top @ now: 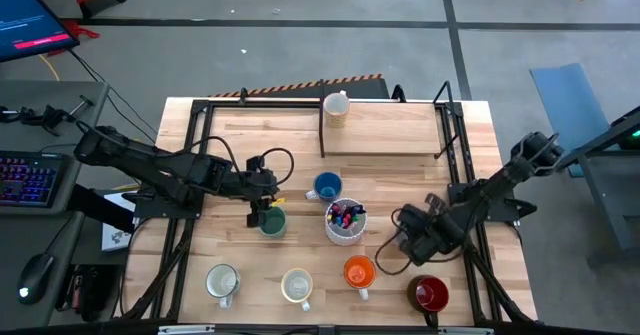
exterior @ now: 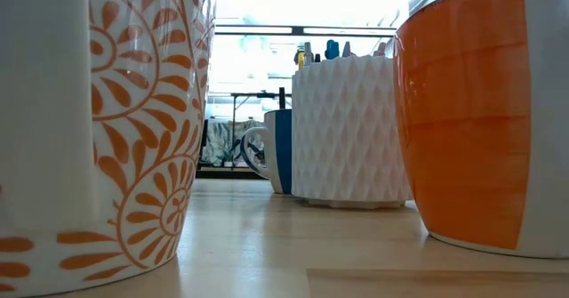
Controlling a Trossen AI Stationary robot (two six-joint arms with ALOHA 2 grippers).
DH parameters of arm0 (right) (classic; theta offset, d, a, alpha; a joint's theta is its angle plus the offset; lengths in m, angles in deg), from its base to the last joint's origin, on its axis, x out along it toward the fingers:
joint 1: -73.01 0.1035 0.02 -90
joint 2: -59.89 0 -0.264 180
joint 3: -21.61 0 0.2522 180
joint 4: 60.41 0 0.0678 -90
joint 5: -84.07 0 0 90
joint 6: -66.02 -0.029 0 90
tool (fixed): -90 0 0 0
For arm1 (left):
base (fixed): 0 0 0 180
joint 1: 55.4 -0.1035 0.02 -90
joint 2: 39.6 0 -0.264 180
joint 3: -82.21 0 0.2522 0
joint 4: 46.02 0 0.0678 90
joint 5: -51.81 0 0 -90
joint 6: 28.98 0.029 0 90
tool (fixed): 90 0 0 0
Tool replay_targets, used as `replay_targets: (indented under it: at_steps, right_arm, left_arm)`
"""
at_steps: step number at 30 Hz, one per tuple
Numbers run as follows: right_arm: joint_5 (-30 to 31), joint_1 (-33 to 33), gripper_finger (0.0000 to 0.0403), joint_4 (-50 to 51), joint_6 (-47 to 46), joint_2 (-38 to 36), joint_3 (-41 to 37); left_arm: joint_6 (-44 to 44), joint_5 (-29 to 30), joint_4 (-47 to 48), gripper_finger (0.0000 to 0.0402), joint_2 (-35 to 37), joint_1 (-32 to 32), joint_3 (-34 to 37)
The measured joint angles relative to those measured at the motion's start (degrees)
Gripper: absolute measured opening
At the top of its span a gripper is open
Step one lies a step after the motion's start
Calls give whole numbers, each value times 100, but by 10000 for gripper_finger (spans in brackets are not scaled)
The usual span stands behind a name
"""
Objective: Place coffee mugs
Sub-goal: Put the red patterned mug on the shelf
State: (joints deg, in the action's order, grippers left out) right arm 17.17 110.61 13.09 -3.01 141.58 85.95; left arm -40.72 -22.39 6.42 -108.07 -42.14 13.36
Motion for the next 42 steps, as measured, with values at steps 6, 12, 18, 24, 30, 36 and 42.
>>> replay_targets:
  at_steps: [6, 12, 18, 24, 30, 36, 42]
  right_arm:
    - [949, -553, 1, 464, 416, -413, -10]
    - [2087, -1493, 1, 622, 1802, -987, 293]
    - [2306, -3104, 1, 451, 3702, -1208, 755]
    - [986, -5029, 0, -834, 6051, -1202, 1118]
    - [-461, -6531, 0, -2083, 7216, -1199, 1214]
    - [-986, -7363, 0, -2137, 7419, -881, 1214]
    - [-1261, -8037, 0, -2011, 7573, -195, 1436]
  left_arm:
    - [40, 40, 2, 131, 0, 0, 0]
    - [150, 254, 2, 131, 0, -17, 0]
    - [297, 293, 2, 131, 0, -80, 0]
    - [449, 294, 0, 131, 0, -214, 0]
    - [509, 295, 1, 131, 0, -286, 0]
    - [645, 293, -19, 131, 0, -286, 0]
    - [646, 293, -223, 131, 0, -284, 0]
